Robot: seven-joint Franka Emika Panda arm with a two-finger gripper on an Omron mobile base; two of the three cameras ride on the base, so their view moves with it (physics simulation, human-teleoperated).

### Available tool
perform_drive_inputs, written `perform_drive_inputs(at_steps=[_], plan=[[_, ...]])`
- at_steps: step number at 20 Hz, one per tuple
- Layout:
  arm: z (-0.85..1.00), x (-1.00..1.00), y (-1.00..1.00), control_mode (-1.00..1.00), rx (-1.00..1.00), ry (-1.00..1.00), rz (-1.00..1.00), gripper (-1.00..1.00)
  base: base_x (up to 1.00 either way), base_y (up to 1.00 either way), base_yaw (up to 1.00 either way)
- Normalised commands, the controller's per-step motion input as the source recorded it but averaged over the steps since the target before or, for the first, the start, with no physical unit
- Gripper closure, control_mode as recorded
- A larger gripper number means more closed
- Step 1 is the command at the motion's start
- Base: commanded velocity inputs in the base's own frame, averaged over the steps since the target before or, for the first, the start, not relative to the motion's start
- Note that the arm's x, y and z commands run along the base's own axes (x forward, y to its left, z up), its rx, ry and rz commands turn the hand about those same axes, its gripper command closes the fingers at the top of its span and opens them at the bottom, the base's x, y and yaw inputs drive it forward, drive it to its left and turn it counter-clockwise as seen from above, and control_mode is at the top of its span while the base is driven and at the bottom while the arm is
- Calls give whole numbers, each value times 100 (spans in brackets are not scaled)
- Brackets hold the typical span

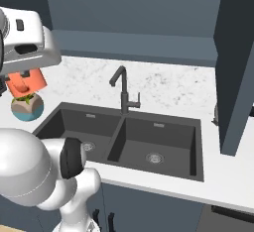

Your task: Gather all objects into one cabinet and sort the glasses and bowls to opposite sides.

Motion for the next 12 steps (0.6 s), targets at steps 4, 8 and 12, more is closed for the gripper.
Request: perform_drive_inputs(at_steps=[4, 8, 12], plan=[[-2, -53, -1, -100, 9, 0, -3, 100, 0, 0, 0], [0, -87, 0, -100, 16, 0, -16, 100, 0, 0, 0], [25, 20, 42, -100, 19, 2, -37, 100, 0, 0, 0]])
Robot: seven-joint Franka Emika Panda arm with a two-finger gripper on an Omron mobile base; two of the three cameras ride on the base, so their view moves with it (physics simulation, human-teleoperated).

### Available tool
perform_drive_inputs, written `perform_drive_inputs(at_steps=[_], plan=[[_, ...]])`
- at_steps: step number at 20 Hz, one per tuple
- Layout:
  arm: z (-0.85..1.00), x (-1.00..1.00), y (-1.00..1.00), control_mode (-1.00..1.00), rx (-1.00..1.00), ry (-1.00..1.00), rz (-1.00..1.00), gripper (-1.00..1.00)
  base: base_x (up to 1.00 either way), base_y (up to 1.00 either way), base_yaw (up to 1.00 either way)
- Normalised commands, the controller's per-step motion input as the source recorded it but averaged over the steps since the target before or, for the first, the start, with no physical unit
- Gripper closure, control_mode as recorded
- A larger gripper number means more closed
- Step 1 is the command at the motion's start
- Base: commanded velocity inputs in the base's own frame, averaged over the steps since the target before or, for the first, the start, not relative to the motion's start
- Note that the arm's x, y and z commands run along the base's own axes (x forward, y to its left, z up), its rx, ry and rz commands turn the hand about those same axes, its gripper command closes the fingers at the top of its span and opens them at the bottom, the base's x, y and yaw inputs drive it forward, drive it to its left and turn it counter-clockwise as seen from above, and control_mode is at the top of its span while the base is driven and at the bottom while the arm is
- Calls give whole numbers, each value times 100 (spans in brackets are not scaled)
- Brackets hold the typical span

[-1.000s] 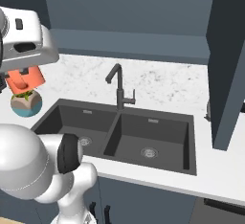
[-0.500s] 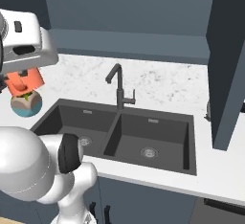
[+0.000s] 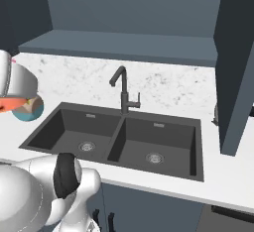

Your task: Gather all objects into one cabinet and sort the glasses and bowls to opposite sides.

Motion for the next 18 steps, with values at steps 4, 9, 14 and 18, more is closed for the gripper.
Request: perform_drive_inputs(at_steps=[4, 9, 14, 18], plan=[[12, 48, 4, -100, 2, 17, -31, 100, 0, 0, 0], [0, 4, -4, -100, 0, 2, -7, 100, 0, 0, 0], [-1, -31, -18, -100, 1, 0, 0, 100, 0, 0, 0], [0, -92, -23, -100, 0, 0, 3, 100, 0, 0, 0]])
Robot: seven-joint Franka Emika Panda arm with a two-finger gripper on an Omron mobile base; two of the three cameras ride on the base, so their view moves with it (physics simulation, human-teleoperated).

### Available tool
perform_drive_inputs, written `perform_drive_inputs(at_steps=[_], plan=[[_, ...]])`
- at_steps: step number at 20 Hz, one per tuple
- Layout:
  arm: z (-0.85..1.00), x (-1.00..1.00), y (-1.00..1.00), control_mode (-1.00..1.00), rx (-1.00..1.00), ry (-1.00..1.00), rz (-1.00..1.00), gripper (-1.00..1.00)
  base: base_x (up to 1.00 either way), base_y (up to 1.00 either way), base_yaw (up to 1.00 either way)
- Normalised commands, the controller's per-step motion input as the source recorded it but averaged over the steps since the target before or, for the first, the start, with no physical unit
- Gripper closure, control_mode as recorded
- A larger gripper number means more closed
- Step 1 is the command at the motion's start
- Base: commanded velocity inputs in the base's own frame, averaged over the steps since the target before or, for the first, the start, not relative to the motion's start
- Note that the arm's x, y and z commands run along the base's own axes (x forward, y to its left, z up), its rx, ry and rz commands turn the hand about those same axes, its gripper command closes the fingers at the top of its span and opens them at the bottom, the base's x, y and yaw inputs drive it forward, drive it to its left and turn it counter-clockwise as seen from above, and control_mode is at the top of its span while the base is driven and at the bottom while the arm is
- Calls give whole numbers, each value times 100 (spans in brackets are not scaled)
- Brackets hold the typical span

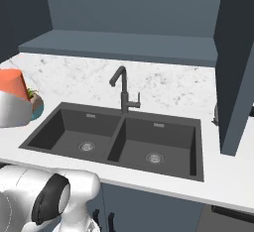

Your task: Gather all objects into one cabinet and sort the glasses and bowls to opposite sides.

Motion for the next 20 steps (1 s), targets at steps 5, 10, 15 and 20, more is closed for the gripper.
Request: perform_drive_inputs(at_steps=[5, 10, 15, 20], plan=[[43, 49, 10, -100, 0, 26, -2, 100, 0, 0, 0], [18, 29, 1, -100, 0, 17, -8, 100, 0, 0, 0], [2, 0, -3, -100, 0, 2, -2, 100, 0, 0, 0], [0, -3, -9, -100, 0, 1, 0, 100, 0, 0, 0]])
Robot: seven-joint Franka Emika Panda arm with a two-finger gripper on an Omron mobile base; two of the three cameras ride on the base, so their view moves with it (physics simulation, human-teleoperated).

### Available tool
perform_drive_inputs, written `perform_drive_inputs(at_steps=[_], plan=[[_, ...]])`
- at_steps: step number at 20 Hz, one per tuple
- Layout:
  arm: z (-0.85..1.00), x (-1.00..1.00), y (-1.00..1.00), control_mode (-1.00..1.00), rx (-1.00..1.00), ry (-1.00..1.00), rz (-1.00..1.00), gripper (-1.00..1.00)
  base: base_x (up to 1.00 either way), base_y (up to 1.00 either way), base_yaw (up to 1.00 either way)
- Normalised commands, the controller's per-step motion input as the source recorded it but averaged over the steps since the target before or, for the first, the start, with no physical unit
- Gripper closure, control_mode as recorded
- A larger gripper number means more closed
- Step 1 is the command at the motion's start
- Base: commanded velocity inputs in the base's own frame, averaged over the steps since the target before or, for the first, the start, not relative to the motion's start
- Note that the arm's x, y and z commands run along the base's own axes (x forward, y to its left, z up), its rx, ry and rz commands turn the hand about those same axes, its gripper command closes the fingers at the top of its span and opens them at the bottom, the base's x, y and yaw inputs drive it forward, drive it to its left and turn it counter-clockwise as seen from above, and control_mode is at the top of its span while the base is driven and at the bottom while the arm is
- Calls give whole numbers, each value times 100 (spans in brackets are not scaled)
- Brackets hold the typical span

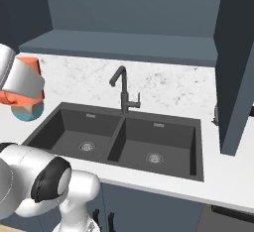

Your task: Gather all objects into one cabinet and sort the glasses and bowls to opposite sides.

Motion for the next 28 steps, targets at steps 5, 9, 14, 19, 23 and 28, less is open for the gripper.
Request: perform_drive_inputs(at_steps=[5, 9, 14, 19, 23, 28], plan=[[0, -21, 0, -100, 0, 0, 0, 100, 0, 0, 0], [0, -11, 0, 100, 0, 0, 0, 100, -14, 0, 0], [0, 0, 0, 100, 0, 0, 0, 100, -31, 0, 0], [0, 0, 0, 100, 0, 0, 0, 100, -7, 0, 0], [0, 0, 0, 100, 0, 0, 0, 100, -98, 0, 0], [0, 0, 0, 100, 0, 0, 0, 100, -100, 0, 0]])
